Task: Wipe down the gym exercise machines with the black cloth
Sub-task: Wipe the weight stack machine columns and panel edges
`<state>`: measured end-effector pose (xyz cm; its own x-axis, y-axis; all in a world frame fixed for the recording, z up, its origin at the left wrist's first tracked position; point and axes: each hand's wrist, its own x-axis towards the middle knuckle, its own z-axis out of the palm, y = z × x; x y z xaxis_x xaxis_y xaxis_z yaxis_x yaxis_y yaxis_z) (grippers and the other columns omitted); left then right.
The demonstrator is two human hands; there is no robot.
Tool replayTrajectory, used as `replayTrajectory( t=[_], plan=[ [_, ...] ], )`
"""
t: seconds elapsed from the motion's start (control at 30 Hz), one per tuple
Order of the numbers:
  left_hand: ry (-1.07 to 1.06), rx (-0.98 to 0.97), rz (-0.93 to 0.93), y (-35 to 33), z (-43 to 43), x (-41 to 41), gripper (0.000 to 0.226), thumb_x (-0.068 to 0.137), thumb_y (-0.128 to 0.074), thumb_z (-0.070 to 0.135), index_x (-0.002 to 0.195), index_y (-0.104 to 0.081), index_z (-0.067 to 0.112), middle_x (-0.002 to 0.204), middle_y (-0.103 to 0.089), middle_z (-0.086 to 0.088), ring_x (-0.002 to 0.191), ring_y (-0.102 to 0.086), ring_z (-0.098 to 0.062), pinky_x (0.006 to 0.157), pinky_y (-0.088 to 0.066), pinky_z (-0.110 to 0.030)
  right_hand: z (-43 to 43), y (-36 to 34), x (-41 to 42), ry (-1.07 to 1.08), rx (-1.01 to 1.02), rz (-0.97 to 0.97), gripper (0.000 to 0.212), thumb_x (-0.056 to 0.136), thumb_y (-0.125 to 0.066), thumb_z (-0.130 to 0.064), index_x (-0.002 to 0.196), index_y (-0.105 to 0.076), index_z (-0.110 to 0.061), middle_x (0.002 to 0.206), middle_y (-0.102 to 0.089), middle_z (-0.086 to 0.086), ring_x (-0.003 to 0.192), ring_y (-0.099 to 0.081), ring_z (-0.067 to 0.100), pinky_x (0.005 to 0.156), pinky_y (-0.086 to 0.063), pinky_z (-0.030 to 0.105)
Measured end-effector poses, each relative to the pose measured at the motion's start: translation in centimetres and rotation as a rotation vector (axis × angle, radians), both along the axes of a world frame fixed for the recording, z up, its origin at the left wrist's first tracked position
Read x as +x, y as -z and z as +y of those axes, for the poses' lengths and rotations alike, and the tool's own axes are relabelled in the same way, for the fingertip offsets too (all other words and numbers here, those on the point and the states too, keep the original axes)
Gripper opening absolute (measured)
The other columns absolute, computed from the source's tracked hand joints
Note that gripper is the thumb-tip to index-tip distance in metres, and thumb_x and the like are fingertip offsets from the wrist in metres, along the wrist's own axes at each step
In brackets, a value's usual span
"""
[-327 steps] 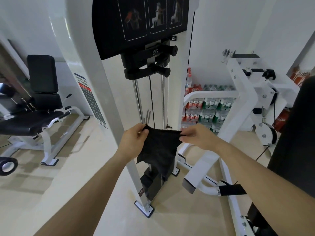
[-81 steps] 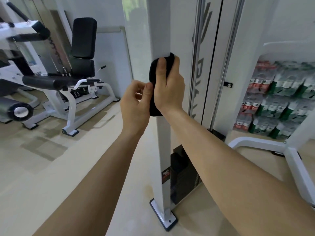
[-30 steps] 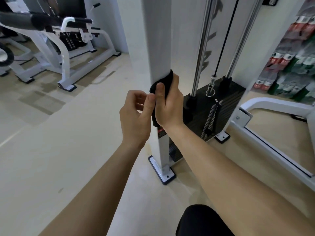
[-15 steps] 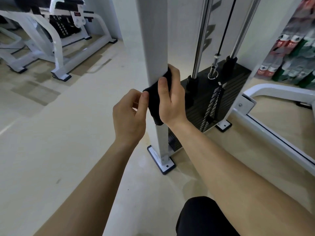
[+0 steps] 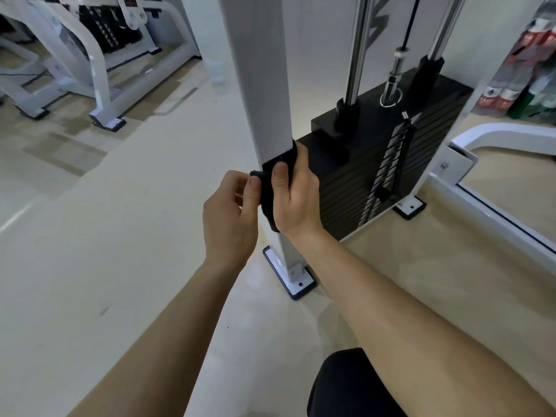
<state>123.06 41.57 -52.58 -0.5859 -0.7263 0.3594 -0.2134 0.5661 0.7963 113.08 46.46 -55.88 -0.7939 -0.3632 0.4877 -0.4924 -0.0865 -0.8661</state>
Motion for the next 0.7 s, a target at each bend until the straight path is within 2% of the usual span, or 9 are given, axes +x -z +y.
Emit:
replayTrajectory(
  t=[0.13,0.27,0.43,0.57,0.7],
  plan=[
    [0.002,0.028,-0.065,1.3,0.0,0.5,0.009,0.101,-0.054,0.034,0.092,-0.055,0.032,0.082,-0.065,0.025,0.072,-0.062,-0.006,0.069,-0.055,-0.037,0.4,1.8,0.1,-0.029,0.021,-0.062,0.077,0.096,-0.027,-0.072,0.138,-0.049,-0.011,0.118,-0.069,0.005,0.105,-0.067,0.023,0.085,-0.055,0.047],
    [0.021,0.032,-0.071,1.7,-0.3,0.4,0.012,0.102,-0.052,0.037,0.094,-0.055,0.028,0.083,-0.066,0.018,0.072,-0.063,-0.010,0.068,-0.055,-0.038,0.1,1.8,-0.2,-0.038,0.000,-0.072,0.072,0.097,-0.027,-0.069,0.144,-0.042,-0.016,0.128,-0.064,0.003,0.114,-0.064,0.022,0.090,-0.054,0.048],
    [0.036,0.050,-0.117,4.9,0.0,0.3,0.024,0.103,-0.043,0.042,0.094,-0.055,0.024,0.080,-0.067,0.010,0.072,-0.064,-0.018,0.068,-0.054,-0.046,-0.4,4.5,-0.2,-0.013,-0.017,0.010,0.066,0.096,-0.023,-0.070,0.140,-0.036,-0.021,0.124,-0.065,0.005,0.109,-0.066,0.021,0.083,-0.056,0.046],
    [0.025,0.054,-0.175,8.1,0.0,0.2,0.021,0.106,-0.044,0.033,0.096,-0.056,0.019,0.080,-0.067,0.011,0.071,-0.064,-0.015,0.068,-0.054,-0.045,0.1,8.4,0.4,-0.002,0.039,0.002,0.066,0.096,-0.020,-0.069,0.138,-0.037,-0.020,0.118,-0.067,0.004,0.103,-0.066,0.019,0.080,-0.054,0.031],
    [0.036,0.113,-0.283,10.3,0.4,1.0,0.015,0.104,-0.047,0.035,0.097,-0.056,0.026,0.086,-0.067,0.020,0.075,-0.065,-0.013,0.071,-0.055,-0.039,1.2,11.7,1.3,-0.016,0.137,-0.091,0.076,0.096,-0.024,-0.069,0.139,-0.045,-0.009,0.122,-0.066,0.009,0.106,-0.063,0.022,0.080,-0.046,0.020]
  ],
)
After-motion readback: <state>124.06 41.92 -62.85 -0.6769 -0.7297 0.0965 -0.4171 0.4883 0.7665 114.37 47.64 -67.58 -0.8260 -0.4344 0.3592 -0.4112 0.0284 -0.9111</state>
